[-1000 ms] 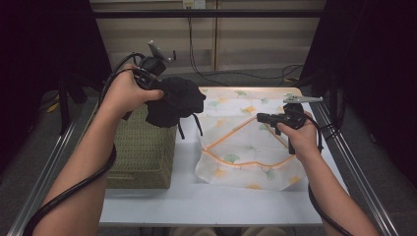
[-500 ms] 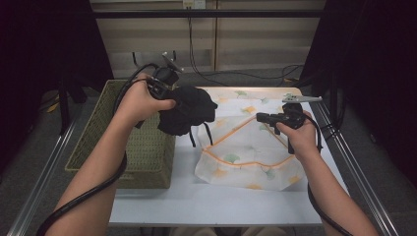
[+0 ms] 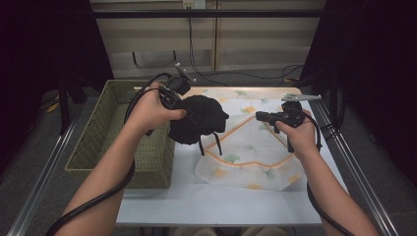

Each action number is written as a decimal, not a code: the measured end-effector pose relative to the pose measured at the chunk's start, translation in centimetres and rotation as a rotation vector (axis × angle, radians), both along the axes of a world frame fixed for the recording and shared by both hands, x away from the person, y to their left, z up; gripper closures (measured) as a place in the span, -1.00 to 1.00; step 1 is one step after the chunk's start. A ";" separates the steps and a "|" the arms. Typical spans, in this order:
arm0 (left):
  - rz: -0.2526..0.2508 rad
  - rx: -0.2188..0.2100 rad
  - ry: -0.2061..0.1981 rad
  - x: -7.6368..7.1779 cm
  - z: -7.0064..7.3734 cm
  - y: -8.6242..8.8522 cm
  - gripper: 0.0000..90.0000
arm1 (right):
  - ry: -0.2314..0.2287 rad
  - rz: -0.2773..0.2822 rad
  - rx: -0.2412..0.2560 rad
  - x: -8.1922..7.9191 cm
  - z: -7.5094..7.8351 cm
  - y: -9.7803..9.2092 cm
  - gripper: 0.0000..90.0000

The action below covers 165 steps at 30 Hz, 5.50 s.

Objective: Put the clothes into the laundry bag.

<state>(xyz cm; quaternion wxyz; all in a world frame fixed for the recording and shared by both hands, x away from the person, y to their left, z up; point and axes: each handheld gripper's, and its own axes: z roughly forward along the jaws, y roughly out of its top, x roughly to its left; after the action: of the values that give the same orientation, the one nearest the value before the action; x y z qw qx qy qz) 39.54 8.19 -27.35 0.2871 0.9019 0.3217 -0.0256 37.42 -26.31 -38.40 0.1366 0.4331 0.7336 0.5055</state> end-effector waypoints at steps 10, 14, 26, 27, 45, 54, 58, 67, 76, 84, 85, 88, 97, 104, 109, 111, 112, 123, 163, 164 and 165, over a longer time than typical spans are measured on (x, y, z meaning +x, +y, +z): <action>-0.072 0.002 0.015 -0.5 -0.8 -1.2 0.34 | 0.003 -0.003 -0.002 0.4 0.2 0.1 0.98; -0.082 -0.001 0.021 -0.6 -1.3 -1.6 0.34 | 0.002 -0.002 -0.006 0.5 0.2 0.2 0.98; -0.125 -0.003 0.041 -0.8 -2.4 -2.5 0.33 | 0.012 -0.006 -0.009 0.7 -0.1 0.4 0.98; -0.101 -0.022 0.043 -1.0 -2.5 -2.8 0.34 | 0.011 -0.005 -0.008 0.7 -0.1 0.4 0.98; -0.136 -0.031 0.061 -1.5 -4.1 -4.8 0.33 | 0.012 -0.011 -0.007 0.6 -0.2 0.7 0.98; -0.158 -0.038 0.082 -1.8 -5.3 -5.9 0.33 | 0.009 -0.010 -0.007 0.6 -0.2 0.7 0.98; -0.159 -0.041 0.086 -2.0 -5.8 -6.4 0.33 | 0.009 -0.008 -0.008 0.6 -0.1 0.7 0.98; -0.176 -0.039 0.087 -2.2 -6.8 -7.3 0.33 | 0.007 -0.013 -0.002 0.5 -0.1 0.7 0.98; -0.180 -0.044 0.102 -2.4 -7.8 -8.1 0.32 | 0.006 -0.012 -0.002 0.5 -0.2 0.7 0.98; -0.177 -0.033 0.089 -2.6 -8.5 -9.0 0.32 | 0.009 -0.014 0.006 0.5 -0.1 0.8 0.98; -0.177 -0.029 0.080 -2.5 -8.7 -9.1 0.32 | 0.007 -0.013 0.005 0.5 -0.2 0.8 0.98; -0.174 -0.023 0.088 -2.5 -9.0 -9.3 0.32 | 0.004 -0.008 0.001 0.5 -0.2 0.7 0.98; -0.176 -0.028 0.096 -2.5 -9.7 -10.0 0.32 | 0.008 -0.009 0.002 0.4 -0.2 0.6 0.98; -0.178 -0.029 0.101 -2.3 -10.2 -10.1 0.32 | 0.009 -0.009 0.004 0.4 -0.3 0.5 0.98; -0.170 -0.045 0.093 -2.4 -10.4 -10.3 0.31 | 0.009 -0.009 0.009 0.4 -0.3 0.6 0.98; -0.169 -0.043 0.094 -2.4 -10.4 -10.4 0.31 | 0.009 -0.009 0.008 0.4 -0.2 0.6 0.98; -0.169 -0.043 0.091 -2.3 -10.4 -10.4 0.31 | 0.009 -0.010 0.009 0.4 -0.2 0.6 0.98; -0.133 -0.059 0.089 -2.0 -11.4 -11.0 0.29 | 0.010 -0.003 0.011 0.6 -0.4 0.7 0.98; -0.014 -0.051 0.025 -0.7 -13.0 -12.0 0.28 | 0.016 0.003 0.017 0.6 -0.7 0.9 0.98; -0.014 -0.060 0.026 -0.6 -13.0 -12.0 0.28 | 0.017 0.004 0.017 0.6 -0.7 0.9 0.98; -0.001 -0.069 0.027 -0.7 -13.0 -12.1 0.28 | 0.015 0.005 0.017 0.6 -0.7 0.9 0.98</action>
<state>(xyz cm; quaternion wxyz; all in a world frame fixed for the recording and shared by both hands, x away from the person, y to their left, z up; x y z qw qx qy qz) 38.89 -3.91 -40.39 0.3138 0.8912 0.3238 -0.0488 38.01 -25.38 -39.10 0.1262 0.4364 0.7314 0.5086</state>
